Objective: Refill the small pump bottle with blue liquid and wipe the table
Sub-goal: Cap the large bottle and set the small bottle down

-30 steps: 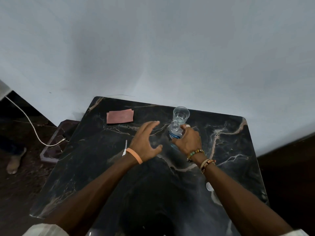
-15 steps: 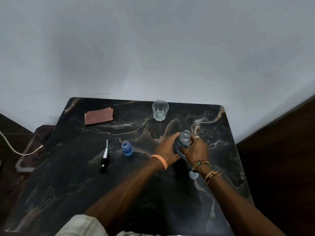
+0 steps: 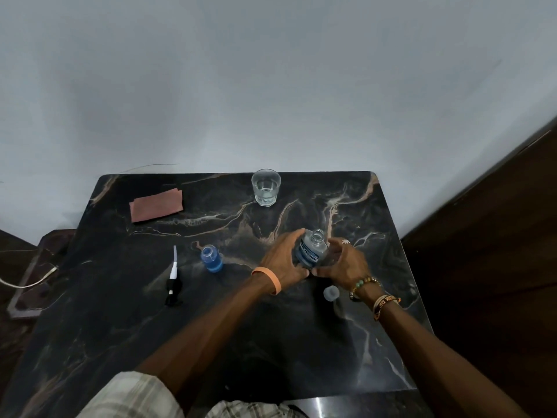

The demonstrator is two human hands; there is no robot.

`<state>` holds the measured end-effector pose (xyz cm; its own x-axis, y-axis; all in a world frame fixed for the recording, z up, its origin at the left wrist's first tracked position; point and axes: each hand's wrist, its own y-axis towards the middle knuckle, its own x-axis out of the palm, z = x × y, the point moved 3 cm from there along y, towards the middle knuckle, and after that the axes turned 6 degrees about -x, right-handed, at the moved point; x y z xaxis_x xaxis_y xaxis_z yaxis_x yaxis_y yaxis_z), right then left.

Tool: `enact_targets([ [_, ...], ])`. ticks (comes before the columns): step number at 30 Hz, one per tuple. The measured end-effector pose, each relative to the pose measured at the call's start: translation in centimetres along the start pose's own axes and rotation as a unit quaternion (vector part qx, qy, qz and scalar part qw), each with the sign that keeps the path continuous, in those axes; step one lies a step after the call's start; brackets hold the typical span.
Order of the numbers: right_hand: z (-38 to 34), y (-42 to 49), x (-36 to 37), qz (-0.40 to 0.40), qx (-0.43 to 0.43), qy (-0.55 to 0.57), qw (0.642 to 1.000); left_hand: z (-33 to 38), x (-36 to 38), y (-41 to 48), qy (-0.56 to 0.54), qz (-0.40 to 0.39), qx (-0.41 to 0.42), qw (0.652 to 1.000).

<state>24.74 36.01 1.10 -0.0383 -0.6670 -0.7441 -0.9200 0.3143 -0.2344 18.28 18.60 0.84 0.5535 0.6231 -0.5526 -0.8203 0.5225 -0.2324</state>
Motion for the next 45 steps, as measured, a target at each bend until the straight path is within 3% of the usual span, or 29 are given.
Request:
enact_targets([
  [13, 3.1, -4.9, 3.5, -0.109, -0.036, -0.221, 0.969, 2.6, 0.5, -0.2, 0.028, 0.047, 0.007, 0.998],
  [15, 2.7, -4.6, 2.2, -0.07, -0.023, -0.181, 0.981, 2.8, 0.5, -0.2, 0.023, 0.056, -0.002, 0.998],
  [19, -0.8, -2.8, -4.0, 0.085, -0.029, -0.065, 0.994, 3.0, 0.4, 0.1, 0.022, 0.092, -0.012, 0.995],
  [23, -5.6, -2.0, -7.9, 0.077, -0.108, -0.035, 0.991, 3.3, 0.4, 0.3, 0.007, 0.116, -0.025, 0.993],
  [29, -8.8, -1.4, -6.1, -0.006, -0.219, -0.203, 0.954, 4.1, 0.4, 0.6, -0.003, 0.135, -0.039, 0.99],
  [33, -8.4, -0.8, -4.1, 0.005, -0.262, -0.337, 0.904, 4.1, 0.4, 0.6, -0.012, 0.135, -0.042, 0.99],
  [37, -7.4, 0.0, -3.8, 0.006, -0.203, -0.241, 0.949, 4.2, 0.3, 0.5, -0.016, 0.126, -0.028, 0.992],
  [41, -7.2, 0.3, -3.6, 0.028, -0.211, -0.267, 0.94, 4.2, 0.2, 0.5, -0.021, 0.128, -0.019, 0.991],
  [45, -6.6, 0.2, -3.7, 0.02, -0.172, -0.215, 0.961, 4.3, 0.2, 0.3, -0.04, 0.141, -0.005, 0.989],
])
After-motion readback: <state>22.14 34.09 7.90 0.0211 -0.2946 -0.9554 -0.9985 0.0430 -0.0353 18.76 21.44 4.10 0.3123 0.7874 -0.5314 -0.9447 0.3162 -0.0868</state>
